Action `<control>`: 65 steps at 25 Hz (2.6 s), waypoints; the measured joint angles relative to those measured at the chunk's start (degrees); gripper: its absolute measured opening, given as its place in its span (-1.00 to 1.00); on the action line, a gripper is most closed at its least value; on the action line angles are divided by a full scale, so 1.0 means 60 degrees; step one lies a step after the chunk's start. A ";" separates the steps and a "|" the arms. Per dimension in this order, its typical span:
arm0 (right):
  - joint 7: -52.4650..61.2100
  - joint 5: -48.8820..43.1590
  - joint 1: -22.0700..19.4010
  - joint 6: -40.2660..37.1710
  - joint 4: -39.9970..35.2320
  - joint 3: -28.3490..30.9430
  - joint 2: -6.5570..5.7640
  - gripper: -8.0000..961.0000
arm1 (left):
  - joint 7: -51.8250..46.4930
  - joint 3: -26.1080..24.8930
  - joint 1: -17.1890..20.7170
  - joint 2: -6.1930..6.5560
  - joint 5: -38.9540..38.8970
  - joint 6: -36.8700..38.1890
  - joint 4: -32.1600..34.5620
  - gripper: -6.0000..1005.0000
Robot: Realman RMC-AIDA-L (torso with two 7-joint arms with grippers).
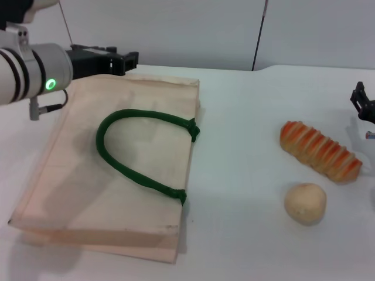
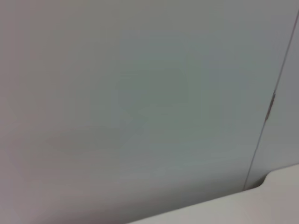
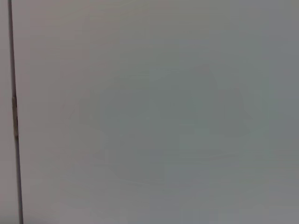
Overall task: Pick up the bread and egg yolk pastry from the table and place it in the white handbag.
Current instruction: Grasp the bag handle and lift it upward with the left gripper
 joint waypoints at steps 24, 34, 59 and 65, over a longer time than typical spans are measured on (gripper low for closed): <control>-0.0004 0.0000 0.0189 -0.0176 0.0078 -0.0077 0.0000 0.67 | -0.3490 -0.0486 -0.1953 -0.0019 0.4720 -0.3338 -0.0450 -0.03; -0.0004 0.0000 0.0214 -0.0259 0.0084 -0.0075 0.0000 0.67 | -0.3455 -0.0528 -0.2301 -0.0010 0.5134 -0.4052 -0.0465 -0.03; -0.0004 0.0000 0.0303 -0.0395 0.0084 -0.0033 0.0000 0.67 | -0.0925 -0.0245 -0.2752 -0.0001 0.4715 -0.4811 -0.0725 -0.03; -0.0004 0.0000 0.0306 -0.0395 0.0084 -0.0033 0.0000 0.67 | -0.0290 -0.0217 -0.2934 -0.0009 0.4685 -0.5329 -0.0838 -0.03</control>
